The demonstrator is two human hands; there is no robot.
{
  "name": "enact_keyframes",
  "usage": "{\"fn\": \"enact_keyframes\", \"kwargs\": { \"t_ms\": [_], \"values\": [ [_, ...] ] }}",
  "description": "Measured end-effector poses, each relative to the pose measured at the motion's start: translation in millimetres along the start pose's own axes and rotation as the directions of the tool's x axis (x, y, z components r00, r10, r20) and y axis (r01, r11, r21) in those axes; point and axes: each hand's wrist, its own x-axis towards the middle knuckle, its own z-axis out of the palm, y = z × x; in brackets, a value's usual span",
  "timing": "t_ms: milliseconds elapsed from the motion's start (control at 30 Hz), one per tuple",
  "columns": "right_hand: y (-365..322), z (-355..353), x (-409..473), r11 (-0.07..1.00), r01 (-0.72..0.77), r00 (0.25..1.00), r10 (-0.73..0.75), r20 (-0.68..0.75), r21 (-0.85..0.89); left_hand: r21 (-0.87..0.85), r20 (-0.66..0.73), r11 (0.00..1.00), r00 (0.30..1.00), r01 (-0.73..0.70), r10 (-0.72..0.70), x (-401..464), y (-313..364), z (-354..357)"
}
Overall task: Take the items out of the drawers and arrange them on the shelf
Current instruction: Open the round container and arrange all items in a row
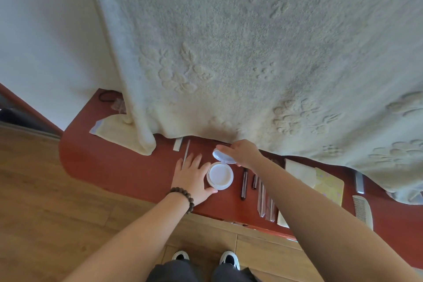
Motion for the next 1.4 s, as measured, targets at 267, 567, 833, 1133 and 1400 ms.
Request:
{"fn": "enact_keyframes", "kwargs": {
  "t_ms": [267,567,833,1133,1400],
  "values": [
    [2,-2,9,0.992,0.04,0.999,-0.039,0.007,-0.116,-0.012,0.002,1.0,1.0,0.011,-0.011,6,0,10],
    [6,-5,-5,1.0,0.007,1.0,-0.007,-0.009,-0.019,-0.025,-0.009,0.999,1.0,0.027,-0.027,-3,-1,2],
    [10,-9,-54,0.977,0.074,0.972,-0.026,-0.232,0.201,-0.166,-0.115,0.95,0.952,0.264,-0.285,-9,-32,-16],
    [-1,8,-100,0.923,0.105,0.971,-0.014,-0.24,0.37,-0.17,0.098,0.901,0.917,0.399,-0.387,23,-30,-18],
    [-26,28,-114,0.861,0.154,0.974,-0.049,-0.223,0.485,-0.547,0.179,0.81,0.975,0.212,-0.135,-8,-44,-35]
  ]
}}
